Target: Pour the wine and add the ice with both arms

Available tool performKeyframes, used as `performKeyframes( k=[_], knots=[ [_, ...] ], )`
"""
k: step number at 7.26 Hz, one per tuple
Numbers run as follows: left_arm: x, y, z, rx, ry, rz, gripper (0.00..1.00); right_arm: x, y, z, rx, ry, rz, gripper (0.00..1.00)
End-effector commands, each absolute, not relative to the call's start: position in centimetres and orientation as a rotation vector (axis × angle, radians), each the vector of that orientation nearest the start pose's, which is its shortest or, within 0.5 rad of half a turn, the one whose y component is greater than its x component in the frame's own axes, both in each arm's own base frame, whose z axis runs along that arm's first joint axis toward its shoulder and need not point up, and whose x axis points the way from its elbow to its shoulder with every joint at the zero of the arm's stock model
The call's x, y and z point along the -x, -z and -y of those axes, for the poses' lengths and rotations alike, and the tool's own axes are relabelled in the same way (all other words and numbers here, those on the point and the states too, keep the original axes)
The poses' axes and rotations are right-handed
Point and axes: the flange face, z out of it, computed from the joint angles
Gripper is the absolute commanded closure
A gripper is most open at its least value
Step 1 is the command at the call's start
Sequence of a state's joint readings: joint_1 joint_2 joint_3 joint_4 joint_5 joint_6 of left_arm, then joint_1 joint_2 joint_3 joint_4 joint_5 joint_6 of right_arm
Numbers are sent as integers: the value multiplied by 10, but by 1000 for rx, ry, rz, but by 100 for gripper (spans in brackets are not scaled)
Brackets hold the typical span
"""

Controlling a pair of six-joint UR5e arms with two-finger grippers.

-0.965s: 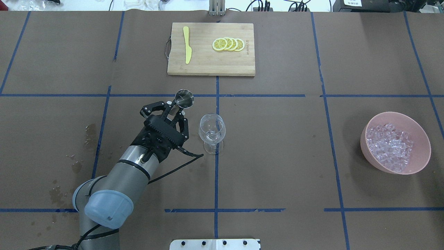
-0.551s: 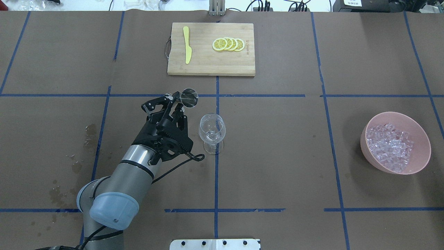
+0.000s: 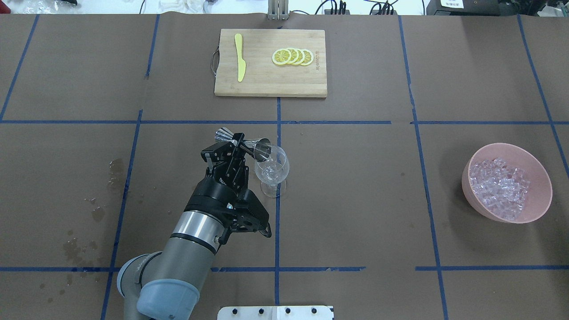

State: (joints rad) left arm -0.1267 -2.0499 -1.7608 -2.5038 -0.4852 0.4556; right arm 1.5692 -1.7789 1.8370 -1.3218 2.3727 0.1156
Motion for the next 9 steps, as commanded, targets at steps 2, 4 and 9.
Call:
performKeyframes(
  k=[2, 4, 9],
  knots=[
    [-510, -191, 288, -1623, -687, 177, 100, -61, -591, 420, -235, -2, 815, 0],
    [-508, -190, 288, -1626, -685, 175, 100, -61, -593, 417, -232, -3, 816, 0],
    [-505, -195, 295, -1620, -729, 243, 100, -61, -593, 416, -230, -4, 816, 0]
  ],
)
